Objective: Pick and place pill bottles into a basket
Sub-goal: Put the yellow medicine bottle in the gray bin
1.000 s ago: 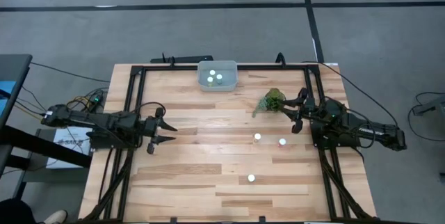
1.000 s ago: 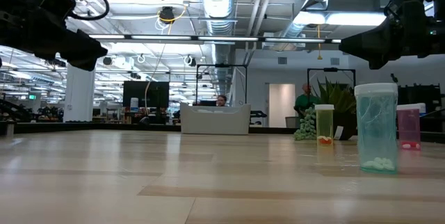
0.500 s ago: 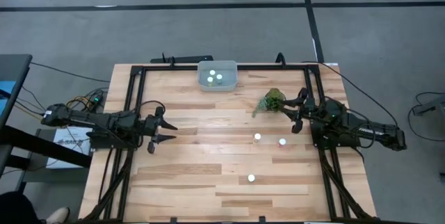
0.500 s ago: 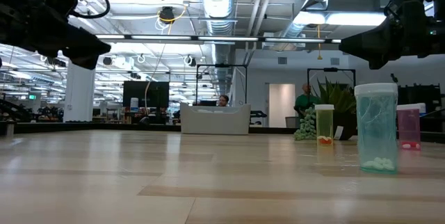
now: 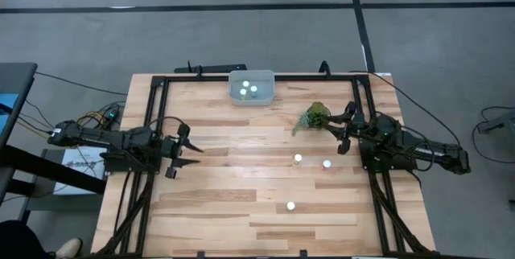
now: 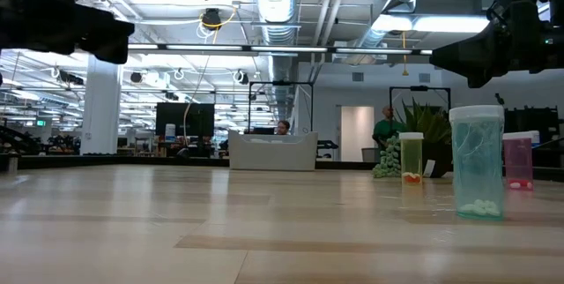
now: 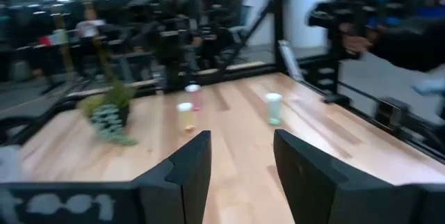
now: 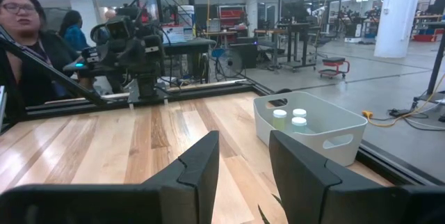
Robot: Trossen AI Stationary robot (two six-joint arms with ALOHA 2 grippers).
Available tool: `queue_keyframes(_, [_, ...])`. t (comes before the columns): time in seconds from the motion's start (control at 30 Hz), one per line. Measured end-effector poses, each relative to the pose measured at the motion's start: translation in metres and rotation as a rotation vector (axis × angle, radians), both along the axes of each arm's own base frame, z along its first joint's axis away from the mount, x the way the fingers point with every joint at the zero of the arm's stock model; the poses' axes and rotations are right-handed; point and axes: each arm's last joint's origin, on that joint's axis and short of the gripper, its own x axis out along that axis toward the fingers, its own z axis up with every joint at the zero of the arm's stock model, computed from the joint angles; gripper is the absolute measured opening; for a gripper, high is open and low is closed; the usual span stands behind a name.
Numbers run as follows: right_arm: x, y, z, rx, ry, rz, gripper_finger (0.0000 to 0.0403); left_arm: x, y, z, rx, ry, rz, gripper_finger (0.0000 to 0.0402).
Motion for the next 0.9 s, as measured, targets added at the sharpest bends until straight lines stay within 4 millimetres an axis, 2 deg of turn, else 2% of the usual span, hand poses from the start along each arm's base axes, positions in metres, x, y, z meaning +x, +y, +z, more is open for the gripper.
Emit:
queue_keyframes(0.3, [0.0,0.0,0.0,0.001,0.0,0.0,0.0121,-0.011,0.004,0.008,-0.052,-0.101,0.082,0.0146])
queue_keyframes(0.57, [0.0,0.0,0.0,0.055,-0.004,0.009,0.0121,-0.012,0.009,0.008,-0.145,-0.102,0.251,0.0146])
queue_keyframes(0.73, [0.002,0.001,-0.002,0.146,0.09,0.035,0.0121,-0.012,0.01,0.005,-0.157,-0.068,0.294,0.0146])
queue_keyframes(0.9, [0.003,0.002,-0.008,0.324,0.286,0.048,0.0121,-0.012,0.011,0.005,-0.178,-0.063,0.31,0.0146])
